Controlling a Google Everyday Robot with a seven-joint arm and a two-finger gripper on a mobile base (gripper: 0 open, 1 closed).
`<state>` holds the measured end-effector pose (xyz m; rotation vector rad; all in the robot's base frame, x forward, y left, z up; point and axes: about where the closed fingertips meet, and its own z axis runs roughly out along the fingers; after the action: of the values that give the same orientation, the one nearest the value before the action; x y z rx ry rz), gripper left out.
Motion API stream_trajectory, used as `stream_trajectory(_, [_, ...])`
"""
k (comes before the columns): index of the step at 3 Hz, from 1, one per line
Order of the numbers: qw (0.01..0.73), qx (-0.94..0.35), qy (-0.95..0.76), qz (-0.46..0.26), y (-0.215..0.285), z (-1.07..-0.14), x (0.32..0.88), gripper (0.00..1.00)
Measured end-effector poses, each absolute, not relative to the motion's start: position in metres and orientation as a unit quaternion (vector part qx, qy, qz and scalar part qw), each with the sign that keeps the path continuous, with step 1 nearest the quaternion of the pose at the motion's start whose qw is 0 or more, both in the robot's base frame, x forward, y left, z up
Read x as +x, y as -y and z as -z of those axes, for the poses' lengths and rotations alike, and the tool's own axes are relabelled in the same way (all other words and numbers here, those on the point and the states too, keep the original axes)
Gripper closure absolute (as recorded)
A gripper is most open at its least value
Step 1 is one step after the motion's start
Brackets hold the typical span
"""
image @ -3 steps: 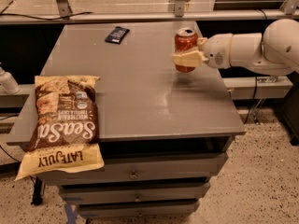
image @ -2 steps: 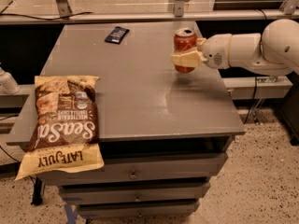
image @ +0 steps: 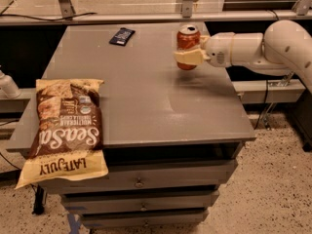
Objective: Move coke can near rxbar blueberry
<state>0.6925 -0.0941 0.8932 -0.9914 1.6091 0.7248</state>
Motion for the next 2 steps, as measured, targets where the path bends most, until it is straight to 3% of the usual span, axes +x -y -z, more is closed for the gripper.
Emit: stream_trajectory(2, [0.527,-0.445,-0.643,-0.333,0.033,-0.846,0.783,1.0])
